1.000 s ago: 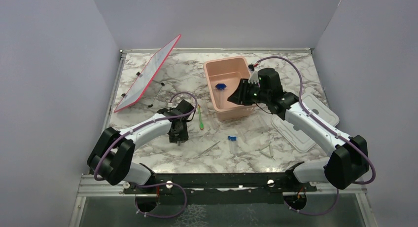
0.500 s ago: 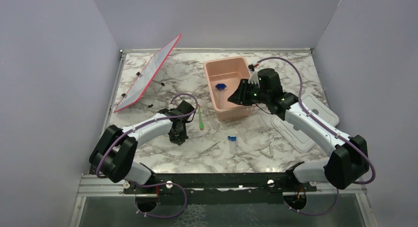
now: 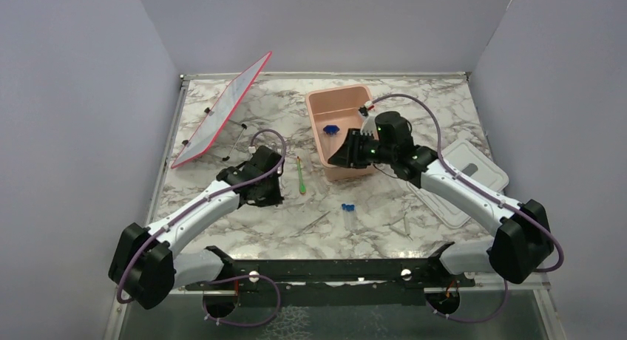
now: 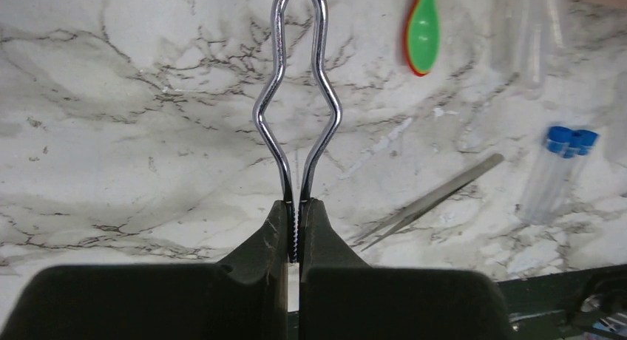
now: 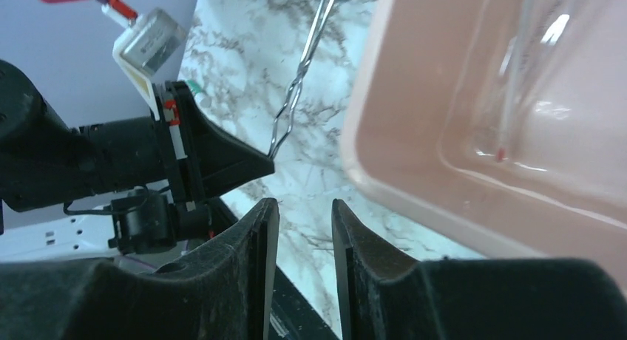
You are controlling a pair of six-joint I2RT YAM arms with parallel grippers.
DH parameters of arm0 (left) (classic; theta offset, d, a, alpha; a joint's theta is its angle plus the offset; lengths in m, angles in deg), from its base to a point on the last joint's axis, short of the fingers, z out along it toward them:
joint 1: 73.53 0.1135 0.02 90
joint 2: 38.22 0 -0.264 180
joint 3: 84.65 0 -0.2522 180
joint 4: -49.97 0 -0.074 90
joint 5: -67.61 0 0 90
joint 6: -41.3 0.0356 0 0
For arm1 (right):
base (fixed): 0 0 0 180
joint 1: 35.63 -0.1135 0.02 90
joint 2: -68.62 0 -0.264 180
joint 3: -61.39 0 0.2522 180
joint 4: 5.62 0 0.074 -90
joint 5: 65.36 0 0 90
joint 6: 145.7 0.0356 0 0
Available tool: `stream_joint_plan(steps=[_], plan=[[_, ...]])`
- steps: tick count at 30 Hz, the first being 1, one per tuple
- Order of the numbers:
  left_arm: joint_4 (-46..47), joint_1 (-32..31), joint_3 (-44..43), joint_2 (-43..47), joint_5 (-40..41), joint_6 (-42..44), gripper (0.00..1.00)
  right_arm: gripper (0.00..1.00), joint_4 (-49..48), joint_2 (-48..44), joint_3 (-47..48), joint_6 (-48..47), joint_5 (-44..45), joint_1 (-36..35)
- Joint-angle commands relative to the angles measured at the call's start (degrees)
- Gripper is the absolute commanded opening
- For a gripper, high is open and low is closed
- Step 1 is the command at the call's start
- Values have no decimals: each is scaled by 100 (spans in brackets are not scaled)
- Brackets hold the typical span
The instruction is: Organize the chemistry lab equipment
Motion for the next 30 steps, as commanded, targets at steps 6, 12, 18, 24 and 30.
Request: stream_joint_plan(steps=[6,12,18,24,30], plan=[[534,7,-169,874,-216,-71,0,52,-391,440,289,462,686,-1125],[955,6,-55,1409,-590,33,0,63,-755,1084,785,774,1097,-1397],[1239,10,-32,1732,-872,186,0,63,-1124,1771,1444,993,1214,-1399],[1343,6,-22,1877,-1006,303,0,54,-1205,2279,1968,1047,1263,-1402],[1347,9,-39,1947,-989,386,0,29,-1177,2369,2096,1138,1356,-1400]])
